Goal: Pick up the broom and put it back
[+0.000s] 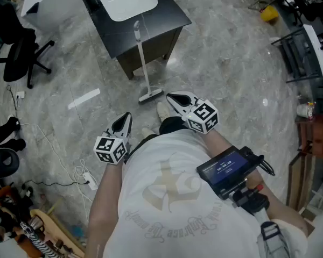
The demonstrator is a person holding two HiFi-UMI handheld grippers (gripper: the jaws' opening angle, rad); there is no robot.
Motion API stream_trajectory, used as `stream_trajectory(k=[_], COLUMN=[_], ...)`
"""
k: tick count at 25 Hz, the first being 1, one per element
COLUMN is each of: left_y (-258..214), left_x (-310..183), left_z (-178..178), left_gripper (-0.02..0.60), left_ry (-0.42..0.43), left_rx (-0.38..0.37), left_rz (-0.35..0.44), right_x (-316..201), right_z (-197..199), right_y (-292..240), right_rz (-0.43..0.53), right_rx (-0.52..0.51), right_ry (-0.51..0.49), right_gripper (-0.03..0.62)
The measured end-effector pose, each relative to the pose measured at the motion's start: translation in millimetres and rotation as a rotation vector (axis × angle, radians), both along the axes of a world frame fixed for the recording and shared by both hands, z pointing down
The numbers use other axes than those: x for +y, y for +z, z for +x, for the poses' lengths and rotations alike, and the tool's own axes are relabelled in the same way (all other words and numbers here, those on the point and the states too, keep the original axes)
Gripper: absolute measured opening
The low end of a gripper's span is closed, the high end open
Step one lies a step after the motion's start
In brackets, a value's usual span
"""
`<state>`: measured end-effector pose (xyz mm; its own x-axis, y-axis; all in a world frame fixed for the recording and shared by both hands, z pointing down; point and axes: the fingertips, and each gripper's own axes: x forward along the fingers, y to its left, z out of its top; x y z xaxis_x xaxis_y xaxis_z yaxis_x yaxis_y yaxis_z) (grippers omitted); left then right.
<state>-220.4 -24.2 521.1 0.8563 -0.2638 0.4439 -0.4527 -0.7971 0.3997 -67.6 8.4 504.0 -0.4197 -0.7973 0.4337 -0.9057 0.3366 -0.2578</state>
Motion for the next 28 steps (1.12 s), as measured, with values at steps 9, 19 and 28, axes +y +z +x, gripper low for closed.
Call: stream_trajectory(k=[9, 19, 28], left_y=[1.5, 0.0, -1.7], left_x=[-16.7, -45.1, -67.9], left_z=[17.4, 68.8, 83.4], left_gripper=[0.012, 0.012, 0.012], left_ry=[-0.025, -0.107, -0.24], left_rx=[-0.024, -0.047, -0.066], left_rz=[-0.003, -0.025, -0.034], right_x=[-29.4, -73.7, -144.4], right_z=[27.0, 77.0, 102.2], right_y=[2.4, 22.9, 16.1], right_rz=[0.023, -0.028, 0.04], right_rx=[-0.058, -0.068, -0.134], right_ry=[0.004, -0.102, -0.19], right_gripper=[0.018, 0.019, 0.02])
